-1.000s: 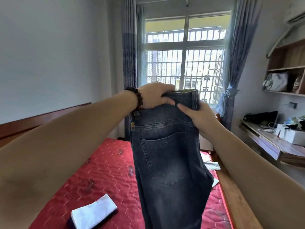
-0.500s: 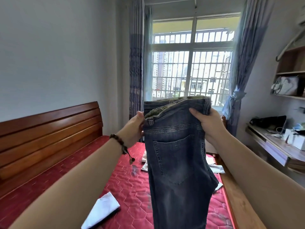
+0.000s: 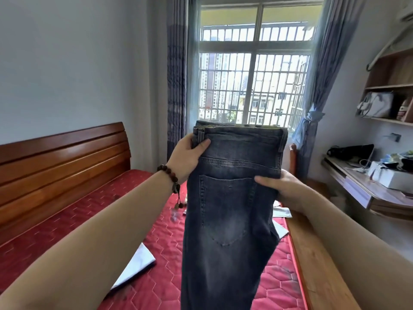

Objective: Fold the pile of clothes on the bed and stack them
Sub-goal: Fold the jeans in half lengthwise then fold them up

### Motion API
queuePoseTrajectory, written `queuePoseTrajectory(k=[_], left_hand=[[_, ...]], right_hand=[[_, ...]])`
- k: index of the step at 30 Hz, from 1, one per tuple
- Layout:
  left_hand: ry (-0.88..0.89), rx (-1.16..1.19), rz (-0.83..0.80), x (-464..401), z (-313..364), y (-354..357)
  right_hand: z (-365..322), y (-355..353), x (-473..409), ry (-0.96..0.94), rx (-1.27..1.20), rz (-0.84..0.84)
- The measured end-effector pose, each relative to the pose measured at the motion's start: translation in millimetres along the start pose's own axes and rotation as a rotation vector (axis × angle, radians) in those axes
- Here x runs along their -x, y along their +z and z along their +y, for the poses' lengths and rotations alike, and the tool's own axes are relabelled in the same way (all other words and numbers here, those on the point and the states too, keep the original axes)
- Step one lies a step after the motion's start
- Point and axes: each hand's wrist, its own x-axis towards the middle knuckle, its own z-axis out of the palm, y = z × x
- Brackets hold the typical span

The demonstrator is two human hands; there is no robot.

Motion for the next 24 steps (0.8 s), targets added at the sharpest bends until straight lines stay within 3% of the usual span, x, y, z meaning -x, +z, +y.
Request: queuePoseTrajectory(k=[3,7,14,20,24], left_hand=[[0.044,-0.157,-0.004,6,-7,-3],[0.132,-0.421,0.06,11,-1,-14],[0.113,-0.393,0.103,16,30,-41],[0.049,-0.535,0.127,1,-4,-58],[-0.063,-0.481,0.124,-8,-59,-61]], right_hand=[[34,-7,5,0.045,0.033,0.008],[27,3,14,0.123,0.019,-0.149],[-1,24,9,0.203,-0.158,-0.344],[15,30,-21,0.242,-0.104,-0.333],[47,21,-40,0.19,-0.101,-0.24]])
